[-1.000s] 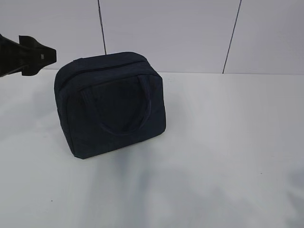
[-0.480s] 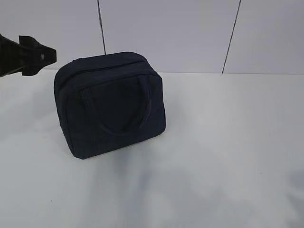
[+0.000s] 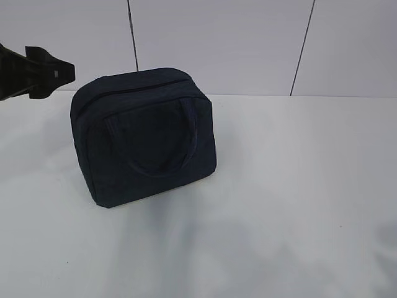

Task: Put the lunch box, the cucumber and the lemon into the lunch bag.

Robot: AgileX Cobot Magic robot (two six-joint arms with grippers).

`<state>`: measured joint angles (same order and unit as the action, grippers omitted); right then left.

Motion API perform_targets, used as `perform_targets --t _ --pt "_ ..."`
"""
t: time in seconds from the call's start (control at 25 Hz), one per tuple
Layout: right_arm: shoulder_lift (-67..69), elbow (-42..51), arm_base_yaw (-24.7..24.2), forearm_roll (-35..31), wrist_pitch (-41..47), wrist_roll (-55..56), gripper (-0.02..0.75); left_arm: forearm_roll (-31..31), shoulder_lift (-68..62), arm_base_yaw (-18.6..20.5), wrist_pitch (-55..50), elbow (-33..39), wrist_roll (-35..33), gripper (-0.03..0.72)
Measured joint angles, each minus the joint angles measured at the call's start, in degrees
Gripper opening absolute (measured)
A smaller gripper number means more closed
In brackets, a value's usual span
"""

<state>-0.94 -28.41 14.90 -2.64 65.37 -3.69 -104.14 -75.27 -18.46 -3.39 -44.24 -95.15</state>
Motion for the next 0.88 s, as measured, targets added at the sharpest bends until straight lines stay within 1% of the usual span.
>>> perform_targets --t 0.4,0.44,0.48,0.52,0.56,0.6,0.68,0.72,0.8,0.84,0.88 --pt "0.0 0.0 0.0 0.0 0.0 0.0 0.421 0.0 0.0 0.0 -2.59 0.0 0.0 0.48" --pt "0.0 0.0 0.0 0.0 0.0 0.0 0.421 0.33 0.0 0.0 -2.73 0.0 0.04 0.48" --pt "0.0 0.0 0.0 0.0 0.0 0.0 0.421 2.5 0.0 0.0 -2.72 0.0 1.35 0.479" --pt "0.0 0.0 0.0 0.0 0.0 0.0 0.421 6.78 0.04 0.0 -2.86 0.0 4.86 0.479" --pt "0.0 0.0 0.0 0.0 0.0 0.0 0.421 13.0 0.27 0.0 -3.28 0.0 9.38 0.479" --pt "0.0 0.0 0.0 0.0 0.0 0.0 0.42 19.2 0.4 0.12 -4.15 0.0 16.09 0.479" --pt "0.0 0.0 0.0 0.0 0.08 0.0 0.421 36.29 1.33 0.92 -7.48 0.0 30.23 0.479" --pt "0.0 0.0 0.0 0.0 0.08 0.0 0.421 44.14 2.1 1.21 -9.82 0.0 38.37 0.479" --pt "0.0 0.0 0.0 0.0 0.08 0.0 0.42 64.25 4.1 1.46 -14.85 -0.21 55.24 0.479" --pt "0.0 0.0 0.0 0.0 0.08 0.0 0.421 73.56 5.68 1.46 -17.91 -0.21 61.48 0.479" --pt "0.0 0.0 0.0 0.0 0.08 0.0 0.421 80.53 7.27 1.46 -21.0 -0.21 67.88 0.479"
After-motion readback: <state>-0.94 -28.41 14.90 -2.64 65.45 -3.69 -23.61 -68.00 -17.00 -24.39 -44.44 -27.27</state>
